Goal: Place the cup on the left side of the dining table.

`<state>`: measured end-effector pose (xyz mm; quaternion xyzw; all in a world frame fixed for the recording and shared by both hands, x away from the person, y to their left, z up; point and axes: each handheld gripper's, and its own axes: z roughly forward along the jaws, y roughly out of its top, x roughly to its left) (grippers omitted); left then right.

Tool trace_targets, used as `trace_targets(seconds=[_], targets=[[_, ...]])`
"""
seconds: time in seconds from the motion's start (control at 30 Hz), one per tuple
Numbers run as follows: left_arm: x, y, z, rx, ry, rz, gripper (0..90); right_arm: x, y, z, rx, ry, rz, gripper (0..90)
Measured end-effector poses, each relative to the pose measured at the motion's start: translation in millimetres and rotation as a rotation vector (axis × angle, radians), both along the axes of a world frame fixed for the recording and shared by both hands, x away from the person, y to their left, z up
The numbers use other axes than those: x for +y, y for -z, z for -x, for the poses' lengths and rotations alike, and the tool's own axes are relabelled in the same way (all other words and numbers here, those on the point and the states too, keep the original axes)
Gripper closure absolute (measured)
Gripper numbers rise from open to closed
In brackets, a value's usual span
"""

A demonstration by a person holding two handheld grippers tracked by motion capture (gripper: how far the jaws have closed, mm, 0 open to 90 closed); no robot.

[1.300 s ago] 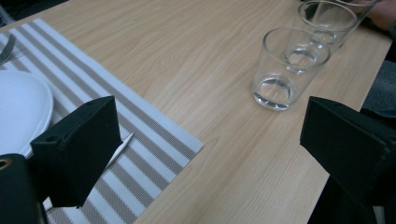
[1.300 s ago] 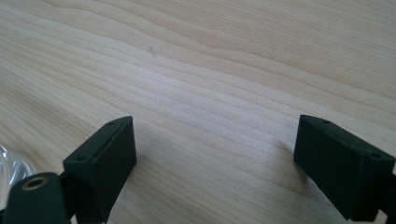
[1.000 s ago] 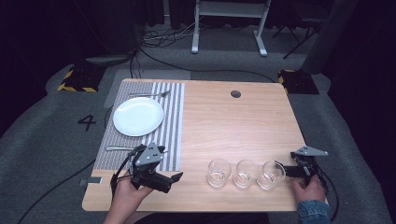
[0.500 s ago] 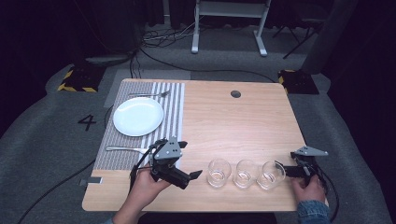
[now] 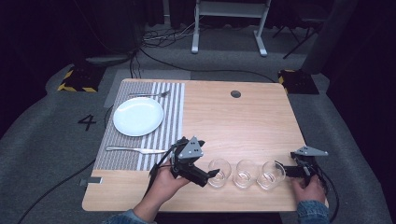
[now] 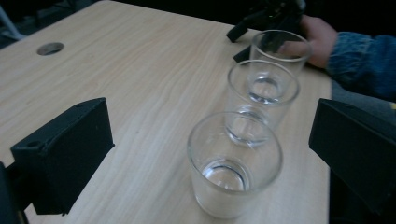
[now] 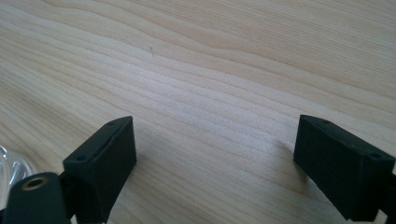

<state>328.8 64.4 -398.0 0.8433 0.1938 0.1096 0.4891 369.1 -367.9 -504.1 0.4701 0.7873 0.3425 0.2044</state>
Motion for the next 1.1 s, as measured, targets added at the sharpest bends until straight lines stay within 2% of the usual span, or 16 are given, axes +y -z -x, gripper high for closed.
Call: trace_targets(seconds=[0.13,0.3,0.57,0.73,0.83,0.97,1.1], targets=[[-11.2,7.7,-2.6,-0.009,-0.006,-0.005,0.0,0.0,0.0,0.0,0.0,0.0,0.0,13.3],[-19.0,18.0,-6.4,0.008,0.001,0.01,1.1,0.0,0.0,0.0,0.0,0.0,0.0,13.4],[-26.2,39.1,-7.4,0.011,-0.001,0.049,5.9,0.0,0.0,0.0,0.0,0.0,0.0,13.3],[-29.1,48.9,-6.4,0.014,-0.008,0.042,5.9,0.0,0.0,0.0,0.0,0.0,0.0,13.4],[-30.5,54.8,-5.7,0.032,0.01,0.061,5.9,0.0,0.0,0.0,0.0,0.0,0.0,13.3],[-34.6,61.9,-3.5,0.047,0.049,0.064,5.8,0.0,0.0,0.0,0.0,0.0,0.0,13.4],[-38.3,67.4,-1.0,0.05,0.059,0.067,5.8,0.0,0.0,0.0,0.0,0.0,0.0,13.3]])
